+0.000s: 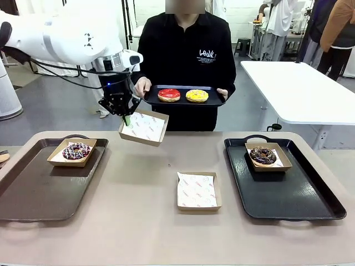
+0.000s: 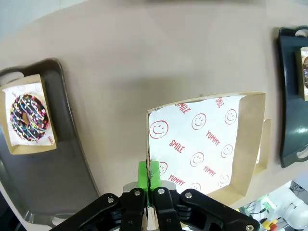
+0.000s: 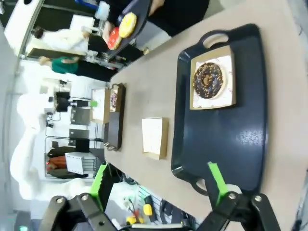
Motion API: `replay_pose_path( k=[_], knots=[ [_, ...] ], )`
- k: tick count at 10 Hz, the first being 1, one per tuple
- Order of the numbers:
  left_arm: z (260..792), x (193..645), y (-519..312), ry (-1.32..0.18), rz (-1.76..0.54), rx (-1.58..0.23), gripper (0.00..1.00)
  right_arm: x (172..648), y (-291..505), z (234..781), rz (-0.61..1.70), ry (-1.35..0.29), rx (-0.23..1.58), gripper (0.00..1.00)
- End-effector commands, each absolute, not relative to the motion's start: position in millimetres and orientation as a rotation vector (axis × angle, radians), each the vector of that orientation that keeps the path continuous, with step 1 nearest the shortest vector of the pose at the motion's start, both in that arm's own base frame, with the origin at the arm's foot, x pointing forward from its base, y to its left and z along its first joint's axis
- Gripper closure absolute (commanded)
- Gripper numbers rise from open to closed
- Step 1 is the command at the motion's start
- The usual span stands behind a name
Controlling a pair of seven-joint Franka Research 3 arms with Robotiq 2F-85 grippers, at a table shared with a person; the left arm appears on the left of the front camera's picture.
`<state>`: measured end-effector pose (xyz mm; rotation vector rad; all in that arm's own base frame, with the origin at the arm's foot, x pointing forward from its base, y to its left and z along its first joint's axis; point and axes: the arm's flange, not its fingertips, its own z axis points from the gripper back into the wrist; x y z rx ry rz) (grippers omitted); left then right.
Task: Individually package the donuts and arrange them on the tray.
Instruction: Place the picked Paper togo box on the Handle tray while simultaneously picking up another Paper togo box from the table with the other hand.
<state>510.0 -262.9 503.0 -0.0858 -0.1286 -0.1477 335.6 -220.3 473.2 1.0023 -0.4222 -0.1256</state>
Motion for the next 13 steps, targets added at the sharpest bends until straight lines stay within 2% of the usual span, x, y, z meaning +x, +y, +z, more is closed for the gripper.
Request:
replay_pose_path(
  k=[1,6,7,8,13],
  knots=[
    [508,529,-271,-0.120,-0.134,-0.058,1.00,363,-242,441,-0.088,-0.370,1.081,0.00],
    [500,557,-273,-0.116,-0.098,-0.087,1.00,386,-262,396,-0.033,-0.320,1.144,0.00],
    [498,550,-270,-0.110,-0.113,-0.096,1.00,391,-255,396,0.000,-0.363,1.139,0.00],
    [498,550,-270,-0.110,-0.113,-0.096,1.00,381,-253,392,-0.047,-0.289,1.123,0.00],
    [498,550,-270,-0.110,-0.113,-0.096,1.00,381,-253,392,-0.047,-0.289,1.123,0.00]
  ],
)
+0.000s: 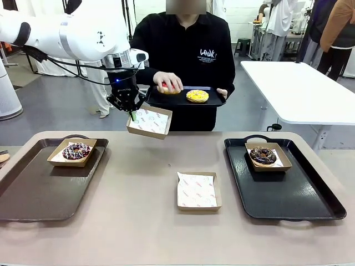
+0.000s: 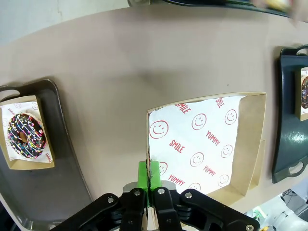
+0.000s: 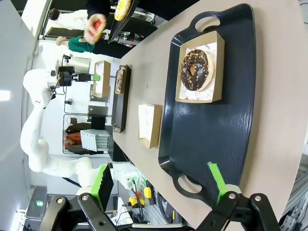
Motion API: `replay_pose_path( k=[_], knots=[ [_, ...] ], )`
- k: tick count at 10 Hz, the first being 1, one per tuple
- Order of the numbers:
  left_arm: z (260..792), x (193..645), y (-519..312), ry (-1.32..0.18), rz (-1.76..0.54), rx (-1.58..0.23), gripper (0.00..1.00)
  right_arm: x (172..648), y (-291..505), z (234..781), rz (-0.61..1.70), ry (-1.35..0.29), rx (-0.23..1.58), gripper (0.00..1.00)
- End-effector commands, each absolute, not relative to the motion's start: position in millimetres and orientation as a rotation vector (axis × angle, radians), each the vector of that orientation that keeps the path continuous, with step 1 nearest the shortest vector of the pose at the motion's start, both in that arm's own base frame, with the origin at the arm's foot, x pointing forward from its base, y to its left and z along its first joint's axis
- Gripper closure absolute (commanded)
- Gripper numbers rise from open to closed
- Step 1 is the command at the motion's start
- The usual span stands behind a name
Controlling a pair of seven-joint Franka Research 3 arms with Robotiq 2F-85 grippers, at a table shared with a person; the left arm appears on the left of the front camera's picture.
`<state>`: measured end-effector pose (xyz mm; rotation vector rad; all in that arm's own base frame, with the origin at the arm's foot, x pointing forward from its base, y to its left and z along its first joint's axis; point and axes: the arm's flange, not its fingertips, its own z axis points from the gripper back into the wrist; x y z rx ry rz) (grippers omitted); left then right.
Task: Individually package the donuts and arrange them on the tray.
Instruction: Place the picked Paper togo box on the Handle tray while simultaneously picking up another Paper togo box from the table with the other hand.
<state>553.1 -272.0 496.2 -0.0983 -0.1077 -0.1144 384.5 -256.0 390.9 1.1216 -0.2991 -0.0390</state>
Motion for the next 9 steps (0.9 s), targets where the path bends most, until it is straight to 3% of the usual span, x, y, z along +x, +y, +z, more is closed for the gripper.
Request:
replay_pose_path(
  k=[1,9],
  knots=[
    [498.4,549.8,-269.8,-0.110,-0.113,-0.096,1.00,381.0,-253.2,392.2,-0.047,-0.289,1.123,0.00],
    [498.4,549.8,-269.8,-0.110,-0.113,-0.096,1.00,381.0,-253.2,392.2,-0.047,-0.289,1.123,0.00]
  ],
)
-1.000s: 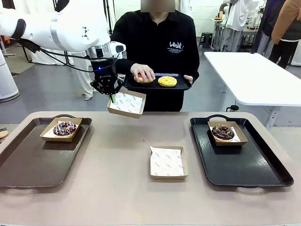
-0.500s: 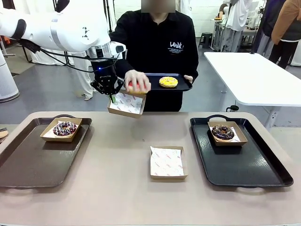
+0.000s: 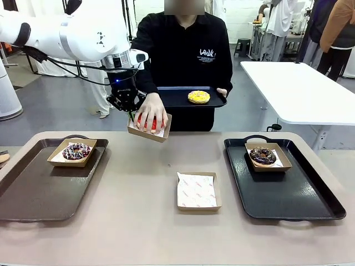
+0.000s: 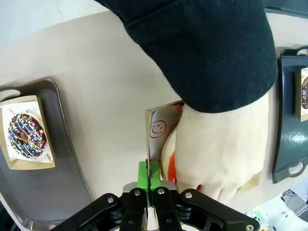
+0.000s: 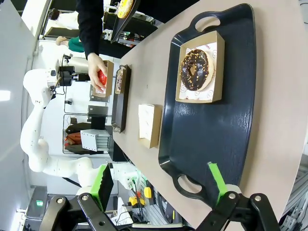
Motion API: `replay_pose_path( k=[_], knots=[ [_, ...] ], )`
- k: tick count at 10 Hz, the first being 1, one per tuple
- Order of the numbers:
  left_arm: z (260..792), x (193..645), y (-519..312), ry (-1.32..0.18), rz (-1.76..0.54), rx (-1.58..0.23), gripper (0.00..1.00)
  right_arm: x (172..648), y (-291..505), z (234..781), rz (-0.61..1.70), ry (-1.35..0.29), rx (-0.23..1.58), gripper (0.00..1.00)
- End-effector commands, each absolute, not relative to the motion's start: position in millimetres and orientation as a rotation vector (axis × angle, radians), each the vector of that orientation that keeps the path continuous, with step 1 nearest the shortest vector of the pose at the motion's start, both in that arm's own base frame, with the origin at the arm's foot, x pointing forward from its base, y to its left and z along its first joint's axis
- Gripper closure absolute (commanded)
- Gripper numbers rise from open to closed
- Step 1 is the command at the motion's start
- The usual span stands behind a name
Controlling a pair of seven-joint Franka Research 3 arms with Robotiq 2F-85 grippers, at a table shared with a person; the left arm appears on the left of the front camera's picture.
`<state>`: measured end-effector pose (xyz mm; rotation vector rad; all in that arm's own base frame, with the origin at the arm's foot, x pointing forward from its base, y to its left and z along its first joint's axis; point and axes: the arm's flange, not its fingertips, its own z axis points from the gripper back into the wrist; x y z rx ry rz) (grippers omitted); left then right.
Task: Individually package the donuts and arrange them on the tray.
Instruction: Place the picked Paper togo box on the Handle tray while simultaneously picking up another Paper togo box from the table with the other hand.
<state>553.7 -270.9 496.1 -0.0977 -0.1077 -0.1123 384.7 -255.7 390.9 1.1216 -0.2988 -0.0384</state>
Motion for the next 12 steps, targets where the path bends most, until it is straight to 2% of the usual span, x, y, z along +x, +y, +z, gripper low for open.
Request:
replay_pose_path(
  k=[1,12],
  knots=[
    [498.4,549.8,-269.8,-0.110,-0.113,-0.096,1.00,381.0,-253.2,392.2,-0.047,-0.289,1.123,0.00],
    [498.4,549.8,-269.8,-0.110,-0.113,-0.096,1.00,381.0,-253.2,392.2,-0.047,-0.289,1.123,0.00]
  ],
)
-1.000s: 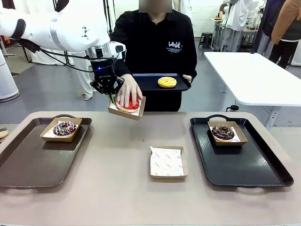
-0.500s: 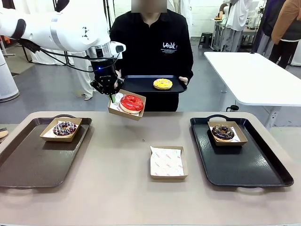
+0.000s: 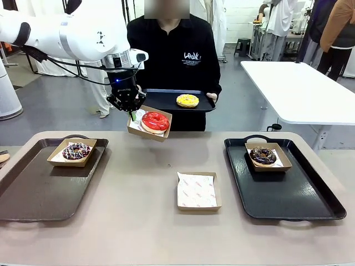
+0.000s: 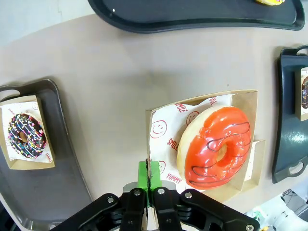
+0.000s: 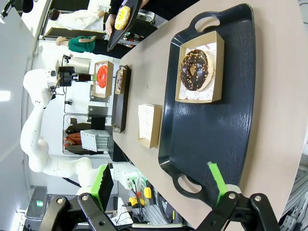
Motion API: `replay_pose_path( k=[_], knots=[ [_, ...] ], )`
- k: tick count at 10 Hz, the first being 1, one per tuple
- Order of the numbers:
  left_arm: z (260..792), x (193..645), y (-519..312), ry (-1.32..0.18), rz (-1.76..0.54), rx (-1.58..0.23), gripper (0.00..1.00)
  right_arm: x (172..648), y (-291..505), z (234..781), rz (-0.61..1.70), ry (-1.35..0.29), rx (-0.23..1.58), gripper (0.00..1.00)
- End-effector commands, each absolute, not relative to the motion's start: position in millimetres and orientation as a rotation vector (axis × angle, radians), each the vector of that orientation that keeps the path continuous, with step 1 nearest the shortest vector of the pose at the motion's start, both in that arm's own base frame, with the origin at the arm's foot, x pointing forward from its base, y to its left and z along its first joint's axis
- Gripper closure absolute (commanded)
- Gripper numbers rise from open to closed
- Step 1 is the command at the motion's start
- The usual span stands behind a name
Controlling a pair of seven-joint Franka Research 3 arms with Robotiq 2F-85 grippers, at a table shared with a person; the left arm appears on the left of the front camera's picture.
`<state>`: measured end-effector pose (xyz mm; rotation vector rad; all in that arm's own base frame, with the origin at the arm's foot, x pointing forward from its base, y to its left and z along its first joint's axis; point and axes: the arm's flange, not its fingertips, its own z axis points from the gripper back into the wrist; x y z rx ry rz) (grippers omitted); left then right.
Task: Individually package the donuts and arrange them on the tray.
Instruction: Place the picked Paper togo box on the Handle tray while simultaneously picking up another Paper togo box from the table with the other hand.
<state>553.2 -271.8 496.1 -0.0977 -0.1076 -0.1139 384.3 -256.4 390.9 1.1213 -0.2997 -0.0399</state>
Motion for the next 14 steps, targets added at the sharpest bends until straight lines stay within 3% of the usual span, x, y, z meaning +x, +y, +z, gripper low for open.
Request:
replay_pose_path(
  k=[1,8,14],
  knots=[
    [498,550,-270,-0.110,-0.113,-0.096,1.00,384,-256,391,-0.040,-0.300,1.121,0.00],
    [546,499,-195,-0.137,-0.146,-0.082,0.99,380,-49,521,0.309,-0.207,0.646,0.00],
    [522,424,-120,-0.113,-0.087,0.031,0.99,371,100,465,0.333,-0.159,0.358,0.00]
  ],
)
